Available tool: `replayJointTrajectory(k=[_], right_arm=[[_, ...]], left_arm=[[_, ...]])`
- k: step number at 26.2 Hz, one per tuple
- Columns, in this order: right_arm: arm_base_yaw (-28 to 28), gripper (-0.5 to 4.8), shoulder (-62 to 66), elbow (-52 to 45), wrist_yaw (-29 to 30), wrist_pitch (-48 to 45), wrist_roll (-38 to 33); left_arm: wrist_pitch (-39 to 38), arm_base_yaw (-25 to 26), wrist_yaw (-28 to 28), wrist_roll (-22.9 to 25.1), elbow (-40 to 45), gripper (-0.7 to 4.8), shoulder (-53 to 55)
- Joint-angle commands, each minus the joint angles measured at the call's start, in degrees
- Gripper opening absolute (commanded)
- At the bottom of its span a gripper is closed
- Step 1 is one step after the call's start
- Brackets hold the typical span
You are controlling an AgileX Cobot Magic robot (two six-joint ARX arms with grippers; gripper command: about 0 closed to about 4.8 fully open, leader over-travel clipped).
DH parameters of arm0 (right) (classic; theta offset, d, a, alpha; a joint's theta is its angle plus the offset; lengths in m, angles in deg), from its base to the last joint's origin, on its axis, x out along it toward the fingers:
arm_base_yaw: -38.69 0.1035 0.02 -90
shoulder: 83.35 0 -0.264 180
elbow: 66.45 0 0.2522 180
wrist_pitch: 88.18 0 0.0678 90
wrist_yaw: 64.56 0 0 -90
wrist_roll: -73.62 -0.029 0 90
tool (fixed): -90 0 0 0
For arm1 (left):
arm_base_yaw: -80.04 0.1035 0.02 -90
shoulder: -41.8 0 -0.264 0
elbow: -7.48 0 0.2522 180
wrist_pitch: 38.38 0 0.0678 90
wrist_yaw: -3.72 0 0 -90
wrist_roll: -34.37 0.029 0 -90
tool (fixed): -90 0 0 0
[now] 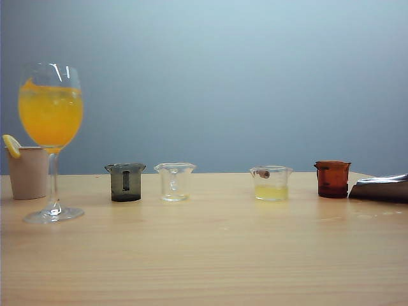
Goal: Pick up the third measuring cup from the left, pour the pineapple juice inside into the goblet, and finally put the measuring cup back in its original place.
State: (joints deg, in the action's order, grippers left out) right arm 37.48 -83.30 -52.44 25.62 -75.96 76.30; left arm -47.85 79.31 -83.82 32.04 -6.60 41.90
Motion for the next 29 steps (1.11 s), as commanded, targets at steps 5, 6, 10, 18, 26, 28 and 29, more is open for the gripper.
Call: replayJointTrajectory(k=[5,6,10,18,26,28,29], right_arm=[[0.02,-0.06,0.04,-0.2,-0.07,-0.83,-0.11],[0.02,-0.06,0.04,-0.2,-0.07,-0.85,-0.11],[0.24,-0.06,0.04,2.12,-0.07,-0.77,-2.34],[0.24,-0.06,4.79,14.58,-0.24,4.31,-4.04],[1.22,-0.06,19.1,25.53,0.0,2.64,-3.96],[2.08,-0.06,23.34,27.87,0.04,0.85,-4.0],[3.3,-0.06,26.82,29.48,0.0,-1.62,-4.0]], left_arm=[[0.94,0.09,0.15,0.2,-0.22,-0.05,0.0],[0.94,0.09,0.13,0.2,-0.22,-0.05,0.0],[1.57,0.09,-1.57,-4.59,-1.77,-0.05,0.0],[-9.94,0.09,-3.34,-7.26,-16.61,-0.05,4.44],[-10.45,0.07,1.55,-7.13,-27.87,-0.05,17.68],[-11.13,0.04,3.39,-7.13,-30.91,-0.05,21.7],[-11.32,-0.52,4.79,-7.13,-33.68,-0.05,25.03]])
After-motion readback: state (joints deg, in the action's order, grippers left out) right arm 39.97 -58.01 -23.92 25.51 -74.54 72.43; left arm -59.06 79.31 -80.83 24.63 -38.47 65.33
